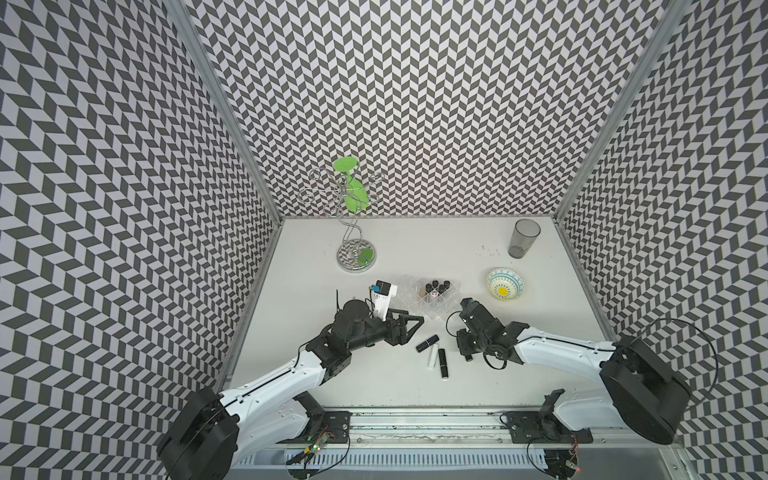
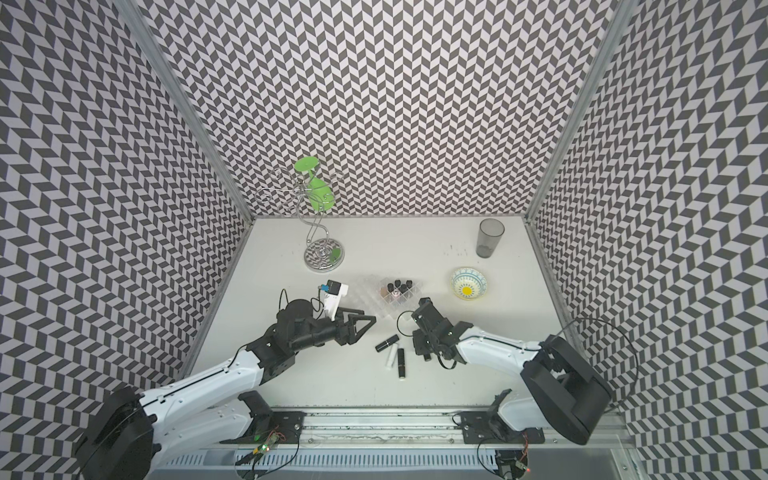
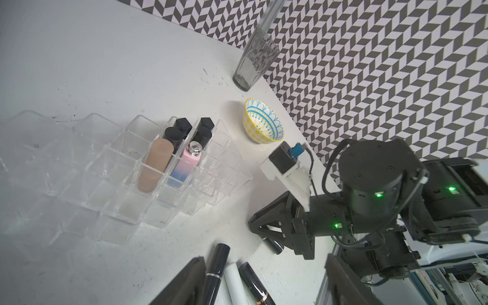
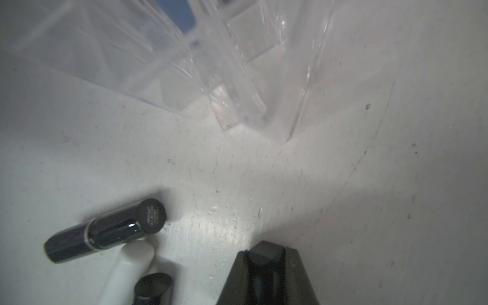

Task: Arrange the lipsticks in the organizer
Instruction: Pick up the lipstick at the center of the board.

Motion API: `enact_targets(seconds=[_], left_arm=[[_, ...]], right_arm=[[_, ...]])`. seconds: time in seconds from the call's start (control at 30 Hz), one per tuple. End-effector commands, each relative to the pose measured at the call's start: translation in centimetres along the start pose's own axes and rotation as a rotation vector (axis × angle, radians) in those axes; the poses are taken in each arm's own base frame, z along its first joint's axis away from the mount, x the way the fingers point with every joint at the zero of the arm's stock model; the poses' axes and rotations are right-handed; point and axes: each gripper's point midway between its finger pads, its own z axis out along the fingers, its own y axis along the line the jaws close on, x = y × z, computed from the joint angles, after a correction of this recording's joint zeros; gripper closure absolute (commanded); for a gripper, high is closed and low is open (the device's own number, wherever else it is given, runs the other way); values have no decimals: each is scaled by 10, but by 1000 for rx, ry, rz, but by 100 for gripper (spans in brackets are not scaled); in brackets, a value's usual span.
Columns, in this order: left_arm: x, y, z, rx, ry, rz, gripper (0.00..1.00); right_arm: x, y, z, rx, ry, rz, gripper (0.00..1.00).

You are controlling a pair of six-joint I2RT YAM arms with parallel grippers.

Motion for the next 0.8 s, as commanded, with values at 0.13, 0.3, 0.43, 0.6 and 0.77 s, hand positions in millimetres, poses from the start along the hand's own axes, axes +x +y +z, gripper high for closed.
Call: enact_targets(seconds=[0.13,0.3,0.43,0.6,0.77], left_arm=[[8,-53,-28,322,-92,21,25],[12,-74,-37,374,-104,94,23],[11,-66,-43,327,-156,107,21],[11,-48,-44,242,-195,99,18],[9,-52,-46,295,-252,124,16]], right_arm=[[-39,50,-68,-336,-253,2,92],[-66,93,-157,-669,-498,-68,92],[-88,91,-205,-717,-695,-67,91],[-106,82,-213,-696,-854,-38,91],[-103,102,-226,-831,-882,-84,92]])
